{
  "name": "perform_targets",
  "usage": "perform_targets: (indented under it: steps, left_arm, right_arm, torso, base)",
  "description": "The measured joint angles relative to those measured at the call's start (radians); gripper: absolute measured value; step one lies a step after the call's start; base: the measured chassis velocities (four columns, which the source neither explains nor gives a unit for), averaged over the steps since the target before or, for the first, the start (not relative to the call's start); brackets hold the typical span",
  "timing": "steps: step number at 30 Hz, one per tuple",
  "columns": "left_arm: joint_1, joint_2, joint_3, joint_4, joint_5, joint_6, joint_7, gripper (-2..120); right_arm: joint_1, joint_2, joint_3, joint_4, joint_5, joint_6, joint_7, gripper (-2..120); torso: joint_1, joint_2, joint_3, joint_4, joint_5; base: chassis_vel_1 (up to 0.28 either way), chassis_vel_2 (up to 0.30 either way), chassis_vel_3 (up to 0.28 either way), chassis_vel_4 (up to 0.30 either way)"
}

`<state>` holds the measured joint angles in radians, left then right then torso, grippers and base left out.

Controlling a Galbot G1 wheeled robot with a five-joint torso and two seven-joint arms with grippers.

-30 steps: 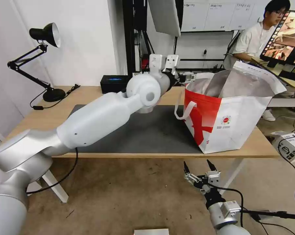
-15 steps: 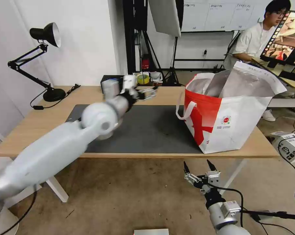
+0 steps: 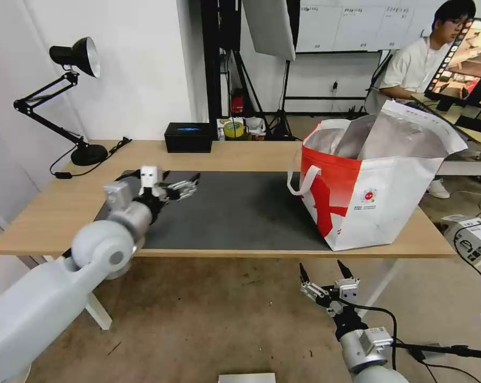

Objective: Pick up the trash from the table and place it into the takeout bag.

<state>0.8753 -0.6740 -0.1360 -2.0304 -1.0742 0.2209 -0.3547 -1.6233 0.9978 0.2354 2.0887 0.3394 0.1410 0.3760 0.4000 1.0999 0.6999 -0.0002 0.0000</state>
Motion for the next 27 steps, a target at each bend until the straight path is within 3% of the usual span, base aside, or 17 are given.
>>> perform_targets:
  steps: [6,12,17,19,23,24,27]
  left_arm:
    - [0.135,-0.03,-0.095,-0.006,0.1,-0.078,0.01,100]
    - [0.327,-0.098,-0.256,0.009,0.228,-0.218,0.038,100]
    - [0.346,-0.105,-0.272,0.01,0.238,-0.225,0.04,100]
    - [0.507,-0.203,-0.403,-0.003,0.302,-0.248,0.068,100]
    - [0.507,-0.203,-0.403,-0.003,0.302,-0.248,0.068,100]
    - [0.611,-0.282,-0.468,0.006,0.386,-0.271,0.121,100]
    - [0.642,-0.307,-0.483,0.015,0.412,-0.284,0.139,100]
  right_arm:
    - [0.0,0.0,0.0,0.0,0.0,0.0,0.0,100]
    - [0.0,0.0,0.0,0.0,0.0,0.0,0.0,100]
    - [0.0,0.0,0.0,0.0,0.0,0.0,0.0,100]
    - [0.0,0.0,0.0,0.0,0.0,0.0,0.0,100]
    - [0.0,0.0,0.0,0.0,0.0,0.0,0.0,100]
    - [0.0,0.0,0.0,0.0,0.0,0.0,0.0,100]
    - [0.0,0.0,0.0,0.0,0.0,0.0,0.0,100]
  torso:
    - [0.0,0.0,0.0,0.0002,-0.0002]
    - [0.0,0.0,0.0,0.0001,0.0001]
    - [0.0,0.0,0.0,0.0002,0.0]
    - [0.0,0.0,0.0,0.0003,0.0]
    - [0.0,0.0,0.0,0.0003,0.0]
    - [0.0,0.0,0.0,0.0002,0.0001]
    - [0.0,0.0,0.0,0.0002,0.0]
  base:
    - [0.0,0.0,0.0,0.0]
    - [0.0,0.0,0.0,0.0]
    - [0.0,0.0,0.0,0.0]
    - [0.0,0.0,0.0,0.0]
    - [0.0,0.0,0.0,0.0]
    - [0.0,0.0,0.0,0.0]
    - [0.0,0.0,0.0,0.0]
